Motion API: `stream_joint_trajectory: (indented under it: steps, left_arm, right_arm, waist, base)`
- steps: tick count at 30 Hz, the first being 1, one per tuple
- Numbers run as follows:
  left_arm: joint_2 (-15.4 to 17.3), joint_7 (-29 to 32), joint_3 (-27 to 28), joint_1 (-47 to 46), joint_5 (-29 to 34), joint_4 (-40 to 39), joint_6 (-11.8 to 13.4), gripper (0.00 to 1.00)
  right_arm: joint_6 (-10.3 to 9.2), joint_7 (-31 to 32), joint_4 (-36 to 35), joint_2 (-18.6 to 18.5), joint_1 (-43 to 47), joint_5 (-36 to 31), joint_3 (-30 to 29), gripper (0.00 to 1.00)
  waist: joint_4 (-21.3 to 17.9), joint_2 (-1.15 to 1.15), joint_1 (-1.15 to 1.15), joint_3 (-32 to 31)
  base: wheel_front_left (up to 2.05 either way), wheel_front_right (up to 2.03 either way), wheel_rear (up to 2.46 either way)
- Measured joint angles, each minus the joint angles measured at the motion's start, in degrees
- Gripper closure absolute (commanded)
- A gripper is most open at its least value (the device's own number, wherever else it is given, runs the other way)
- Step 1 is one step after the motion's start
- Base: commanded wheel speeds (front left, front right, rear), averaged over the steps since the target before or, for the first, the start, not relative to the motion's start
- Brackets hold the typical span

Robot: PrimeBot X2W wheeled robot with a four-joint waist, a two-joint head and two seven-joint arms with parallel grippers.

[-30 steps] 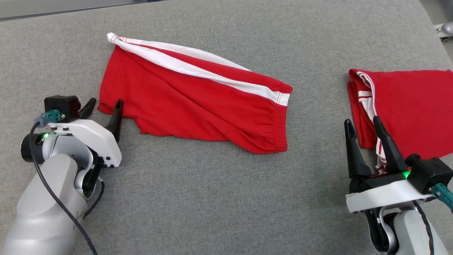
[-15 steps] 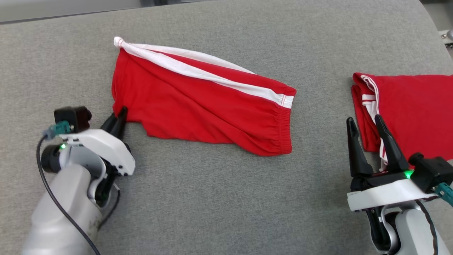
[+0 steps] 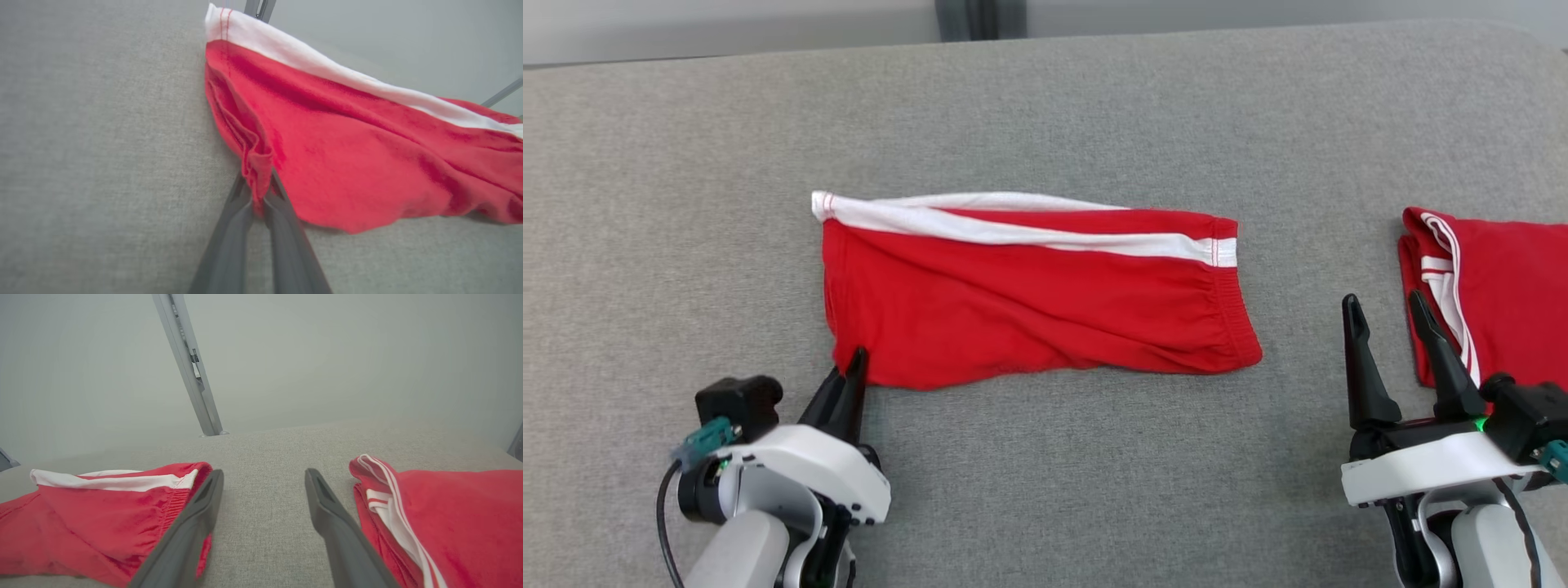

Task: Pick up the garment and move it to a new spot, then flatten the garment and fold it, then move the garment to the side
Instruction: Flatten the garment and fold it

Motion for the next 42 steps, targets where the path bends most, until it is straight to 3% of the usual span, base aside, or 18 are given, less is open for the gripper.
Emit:
stream_joint_trajectory:
  steps: [6,8,15,18,30,42]
  left_arm:
    - [1.11,2.99,-0.16,4.78,-0.45,-6.37,2.80,1.00]
    - [1.45,2.58,0.05,4.97,-0.07,-7.32,3.68,0.00]
    - [2.31,-2.35,4.05,4.89,1.56,-8.42,8.91,0.00]
    - [2.47,-6.26,5.39,3.87,3.01,-9.06,9.84,0.00]
    - [4.50,-10.20,3.20,2.44,14.28,-15.03,10.69,0.00]
    - [4.82,-10.21,2.04,6.11,15.22,-15.93,11.17,0.00]
  right_arm:
    - [0.00,1.21,-0.37,-0.02,0.66,-0.19,-0.18,0.00]
    - [0.00,1.54,-0.47,-0.01,0.82,-0.15,0.01,0.00]
    - [0.00,1.75,-0.81,-0.03,1.25,0.10,0.24,0.00]
    - [0.00,1.75,-1.24,-0.02,1.91,-0.13,-0.35,0.00]
    - [0.00,3.27,-2.12,-0.03,2.57,-2.57,-0.31,0.00]
    - [0.00,4.21,-2.99,-0.03,4.65,-3.12,-1.79,0.00]
  waist:
    - [0.79,0.00,0.00,-1.23]
    - [0.83,0.00,0.00,-1.48]
    - [0.98,0.00,0.00,-2.94]
    - [1.61,0.00,0.00,-3.76]
    - [3.07,0.00,0.00,-6.44]
    - [4.37,0.00,0.00,-7.03]
  base:
    - [0.00,0.00,0.00]
    - [0.00,0.00,0.00]
    - [0.00,0.00,0.00]
    - [0.00,0.00,0.00]
    - [0.00,0.00,0.00]
    - [0.00,0.00,0.00]
